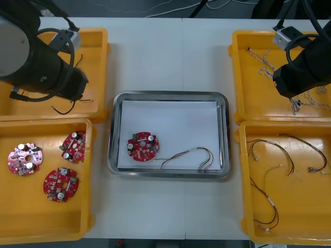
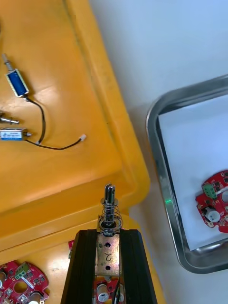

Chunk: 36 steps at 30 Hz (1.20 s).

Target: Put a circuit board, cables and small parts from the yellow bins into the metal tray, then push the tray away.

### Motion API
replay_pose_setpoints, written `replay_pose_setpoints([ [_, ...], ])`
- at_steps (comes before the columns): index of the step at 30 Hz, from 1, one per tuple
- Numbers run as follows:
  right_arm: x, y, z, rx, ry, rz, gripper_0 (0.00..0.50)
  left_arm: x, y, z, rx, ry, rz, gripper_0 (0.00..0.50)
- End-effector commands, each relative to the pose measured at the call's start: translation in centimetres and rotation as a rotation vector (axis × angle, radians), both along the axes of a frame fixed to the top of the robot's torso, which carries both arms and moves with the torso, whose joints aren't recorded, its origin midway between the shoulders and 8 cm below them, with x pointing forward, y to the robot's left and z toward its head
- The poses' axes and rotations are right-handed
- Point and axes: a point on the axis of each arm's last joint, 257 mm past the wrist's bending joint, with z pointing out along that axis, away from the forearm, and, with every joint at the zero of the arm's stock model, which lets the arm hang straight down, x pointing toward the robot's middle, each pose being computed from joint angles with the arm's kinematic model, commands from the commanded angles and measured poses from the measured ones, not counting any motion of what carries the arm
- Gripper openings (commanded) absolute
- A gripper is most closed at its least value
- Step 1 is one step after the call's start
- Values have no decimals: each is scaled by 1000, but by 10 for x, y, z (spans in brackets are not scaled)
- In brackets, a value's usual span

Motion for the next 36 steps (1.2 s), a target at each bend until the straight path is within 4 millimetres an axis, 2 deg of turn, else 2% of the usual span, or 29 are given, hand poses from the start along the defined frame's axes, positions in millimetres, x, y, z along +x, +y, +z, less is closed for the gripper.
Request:
replay_pose_setpoints([
  [1,-1,9,2,3,-19,5,0,-1,-28,8,-60,-41,94,0],
  [12,-1,9,2,3,-19,5,0,3,-61,-16,-95,-15,123,0],
  [23,-1,9,2,3,-19,5,0,21,-104,-34,-82,29,112,0],
  [26,-1,9,2,3,-19,5,0,23,-109,-39,-75,35,105,0],
  [27,-1,9,2,3,-19,5,0,24,-117,-46,-68,42,94,0],
  [36,-1,9,2,3,-19,5,0,27,-128,-66,-12,76,67,0],
])
